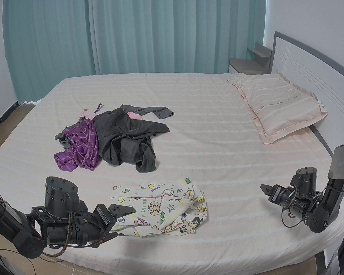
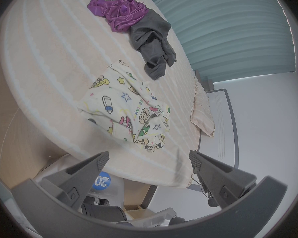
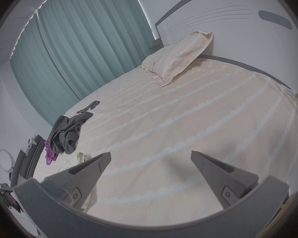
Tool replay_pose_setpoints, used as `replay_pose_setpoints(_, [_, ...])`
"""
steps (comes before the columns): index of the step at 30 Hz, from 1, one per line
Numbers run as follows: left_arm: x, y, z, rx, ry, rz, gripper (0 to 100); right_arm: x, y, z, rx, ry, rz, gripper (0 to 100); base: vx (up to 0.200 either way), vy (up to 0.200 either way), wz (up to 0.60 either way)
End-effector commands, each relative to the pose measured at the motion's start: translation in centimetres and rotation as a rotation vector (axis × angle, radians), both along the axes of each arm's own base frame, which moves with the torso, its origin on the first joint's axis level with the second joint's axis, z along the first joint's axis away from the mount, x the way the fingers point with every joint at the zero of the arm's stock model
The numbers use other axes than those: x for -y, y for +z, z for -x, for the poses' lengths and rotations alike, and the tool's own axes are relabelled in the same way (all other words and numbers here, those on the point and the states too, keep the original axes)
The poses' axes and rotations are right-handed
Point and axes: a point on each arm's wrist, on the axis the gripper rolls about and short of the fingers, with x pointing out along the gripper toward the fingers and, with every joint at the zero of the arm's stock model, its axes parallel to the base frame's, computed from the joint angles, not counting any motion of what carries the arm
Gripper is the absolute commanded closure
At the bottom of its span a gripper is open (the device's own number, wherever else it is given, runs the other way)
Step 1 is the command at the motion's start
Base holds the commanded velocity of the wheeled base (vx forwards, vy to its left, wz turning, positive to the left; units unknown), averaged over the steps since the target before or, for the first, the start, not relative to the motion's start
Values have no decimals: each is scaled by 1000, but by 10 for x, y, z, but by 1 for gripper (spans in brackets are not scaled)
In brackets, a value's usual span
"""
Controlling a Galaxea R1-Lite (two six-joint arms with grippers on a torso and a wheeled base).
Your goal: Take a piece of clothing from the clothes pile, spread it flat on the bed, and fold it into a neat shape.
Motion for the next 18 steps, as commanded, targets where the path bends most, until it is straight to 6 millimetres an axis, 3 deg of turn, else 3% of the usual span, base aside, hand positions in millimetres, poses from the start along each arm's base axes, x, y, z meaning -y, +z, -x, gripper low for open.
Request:
replay_pose_setpoints(1, [0,-4,-3,-16,4,-6,0,-2,0,0,-1,6,0,0,0,0,0])
replay_pose_setpoints(12, [-3,-4,-2,-37,3,21,0,-2,-1,1,-4,9,-1,0,0,0,0])
replay_pose_setpoints(18, [-12,-5,-7,-52,12,48,0,-6,4,4,31,21,-4,0,0,200,0])
